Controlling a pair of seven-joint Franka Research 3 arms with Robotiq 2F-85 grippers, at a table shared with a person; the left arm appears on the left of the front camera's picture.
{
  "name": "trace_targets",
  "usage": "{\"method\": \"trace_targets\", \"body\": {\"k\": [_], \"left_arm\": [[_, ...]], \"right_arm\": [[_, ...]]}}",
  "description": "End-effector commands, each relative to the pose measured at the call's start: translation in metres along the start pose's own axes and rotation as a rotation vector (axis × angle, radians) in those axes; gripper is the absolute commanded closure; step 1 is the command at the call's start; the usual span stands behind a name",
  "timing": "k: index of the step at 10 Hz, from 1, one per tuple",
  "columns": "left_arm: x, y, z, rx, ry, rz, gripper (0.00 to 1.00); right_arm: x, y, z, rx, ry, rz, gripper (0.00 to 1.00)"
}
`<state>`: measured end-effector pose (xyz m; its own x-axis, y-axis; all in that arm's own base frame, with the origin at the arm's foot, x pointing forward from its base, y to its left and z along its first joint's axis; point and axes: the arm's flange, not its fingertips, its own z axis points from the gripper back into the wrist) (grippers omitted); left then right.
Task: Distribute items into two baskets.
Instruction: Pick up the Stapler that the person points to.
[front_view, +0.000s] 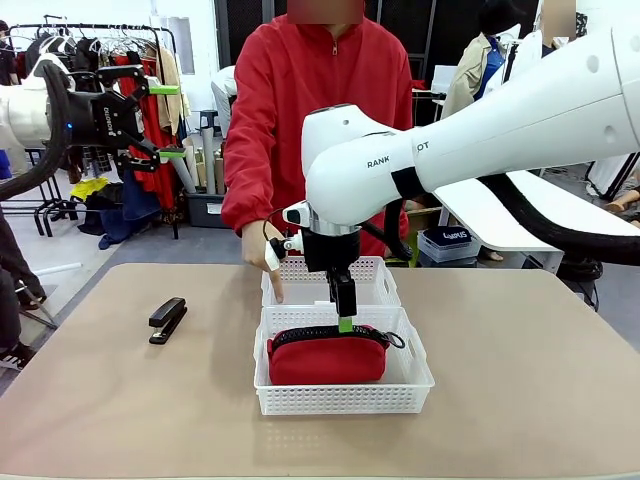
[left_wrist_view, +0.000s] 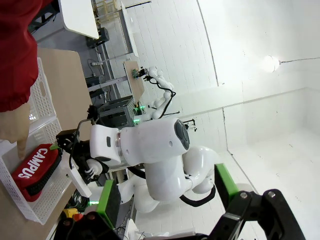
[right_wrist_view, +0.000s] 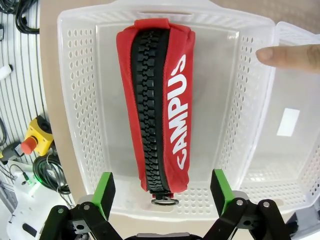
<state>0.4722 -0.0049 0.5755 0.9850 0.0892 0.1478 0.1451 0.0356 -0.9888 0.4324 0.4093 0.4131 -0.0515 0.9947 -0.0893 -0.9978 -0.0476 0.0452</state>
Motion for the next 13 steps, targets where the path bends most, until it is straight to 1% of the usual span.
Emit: {"method": "trace_targets", "body": {"k": [1,2,4,5,6,7,8,9,10,11,12,13], "left_arm": [[0.0,-0.002,0.0,0.0,0.0,-0.003,0.0],[0.0,-0.002,0.0,0.0,0.0,-0.003,0.0],[0.0,-0.002,0.0,0.0,0.0,-0.003,0.0],[0.0,-0.002,0.0,0.0,0.0,-0.003,0.0],[0.0,-0.002,0.0,0.0,0.0,-0.003,0.0],[0.0,-0.002,0.0,0.0,0.0,-0.003,0.0],[0.0,-0.002,0.0,0.0,0.0,-0.003,0.0],[0.0,-0.002,0.0,0.0,0.0,-0.003,0.0],[0.0,-0.002,0.0,0.0,0.0,-0.003,0.0],[0.0,-0.002,0.0,0.0,0.0,-0.003,0.0],[0.0,-0.002,0.0,0.0,0.0,-0.003,0.0],[0.0,-0.002,0.0,0.0,0.0,-0.003,0.0]], "right_arm": [[-0.016,-0.004,0.006,0.078,-0.085,0.001,0.0],[-0.035,-0.008,0.016,0.197,-0.167,-0.085,0.0],[-0.073,-0.009,0.038,0.285,-0.269,-0.156,0.0],[-0.091,-0.008,0.049,0.296,-0.255,-0.164,0.0],[-0.117,-0.005,0.066,0.31,-0.268,-0.182,0.0],[-0.138,-0.001,0.078,0.335,-0.298,-0.259,0.0],[-0.17,-0.002,0.083,0.415,-0.335,-0.366,0.0],[-0.199,-0.002,0.081,0.452,-0.408,-0.517,0.0],[-0.229,0.001,0.08,0.461,-0.463,-0.666,0.0],[-0.248,0.004,0.079,0.457,-0.457,-0.756,0.0],[-0.258,0.016,0.08,0.471,-0.481,-0.824,0.0],[-0.275,0.009,0.081,0.447,-0.498,-0.84,0.0]]}}
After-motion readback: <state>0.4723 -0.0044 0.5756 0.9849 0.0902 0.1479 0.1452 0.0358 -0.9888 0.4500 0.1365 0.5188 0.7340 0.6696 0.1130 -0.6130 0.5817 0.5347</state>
